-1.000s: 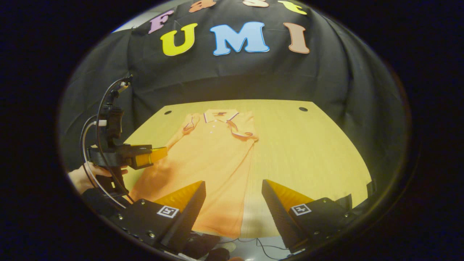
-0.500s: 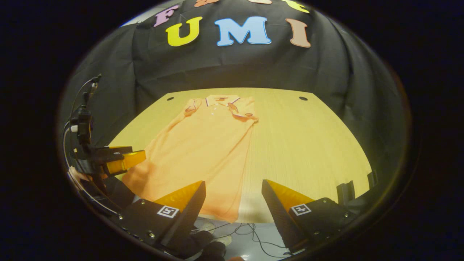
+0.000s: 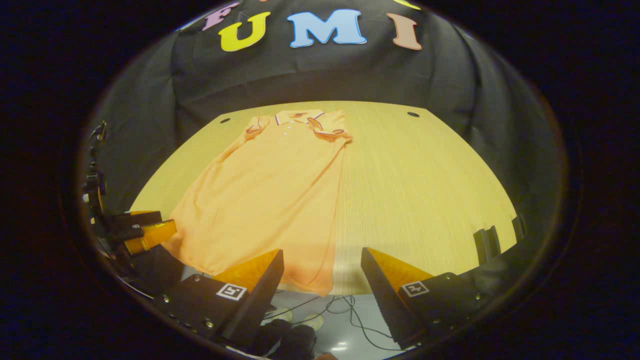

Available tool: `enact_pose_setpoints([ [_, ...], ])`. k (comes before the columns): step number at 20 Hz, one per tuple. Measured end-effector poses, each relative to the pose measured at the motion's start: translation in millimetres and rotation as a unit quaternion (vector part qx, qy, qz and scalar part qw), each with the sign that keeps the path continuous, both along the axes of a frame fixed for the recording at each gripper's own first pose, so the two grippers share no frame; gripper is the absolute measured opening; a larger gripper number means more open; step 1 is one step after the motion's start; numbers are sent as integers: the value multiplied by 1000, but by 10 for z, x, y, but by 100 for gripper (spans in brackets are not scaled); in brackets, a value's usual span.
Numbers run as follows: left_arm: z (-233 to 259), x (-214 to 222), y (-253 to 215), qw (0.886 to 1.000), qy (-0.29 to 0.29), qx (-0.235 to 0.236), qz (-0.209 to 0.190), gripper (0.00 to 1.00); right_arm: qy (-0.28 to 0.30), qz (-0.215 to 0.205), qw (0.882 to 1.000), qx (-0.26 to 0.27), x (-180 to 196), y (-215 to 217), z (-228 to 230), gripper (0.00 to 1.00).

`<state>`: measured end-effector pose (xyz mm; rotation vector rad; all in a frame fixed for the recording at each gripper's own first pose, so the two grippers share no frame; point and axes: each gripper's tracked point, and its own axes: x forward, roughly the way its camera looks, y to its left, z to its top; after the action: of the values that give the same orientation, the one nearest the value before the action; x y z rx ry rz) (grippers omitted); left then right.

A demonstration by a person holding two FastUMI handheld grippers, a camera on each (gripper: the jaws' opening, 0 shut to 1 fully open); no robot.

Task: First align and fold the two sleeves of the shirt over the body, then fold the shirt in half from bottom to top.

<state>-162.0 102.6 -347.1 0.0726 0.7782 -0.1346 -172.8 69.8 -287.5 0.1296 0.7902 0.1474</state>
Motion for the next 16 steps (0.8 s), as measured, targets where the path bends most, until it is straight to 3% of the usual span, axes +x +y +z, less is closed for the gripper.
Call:
enact_pose_setpoints([
  [4,-105,-95,96,1000,13,-10,4,92,22,0,1000,-9,-53,101,-168,97],
  [11,-227,-166,122,1000,5,15,-4,91,43,11,999,-21,-118,220,-339,97],
  [16,-246,-168,60,1000,2,15,4,95,31,17,999,-30,-115,263,-375,97],
])
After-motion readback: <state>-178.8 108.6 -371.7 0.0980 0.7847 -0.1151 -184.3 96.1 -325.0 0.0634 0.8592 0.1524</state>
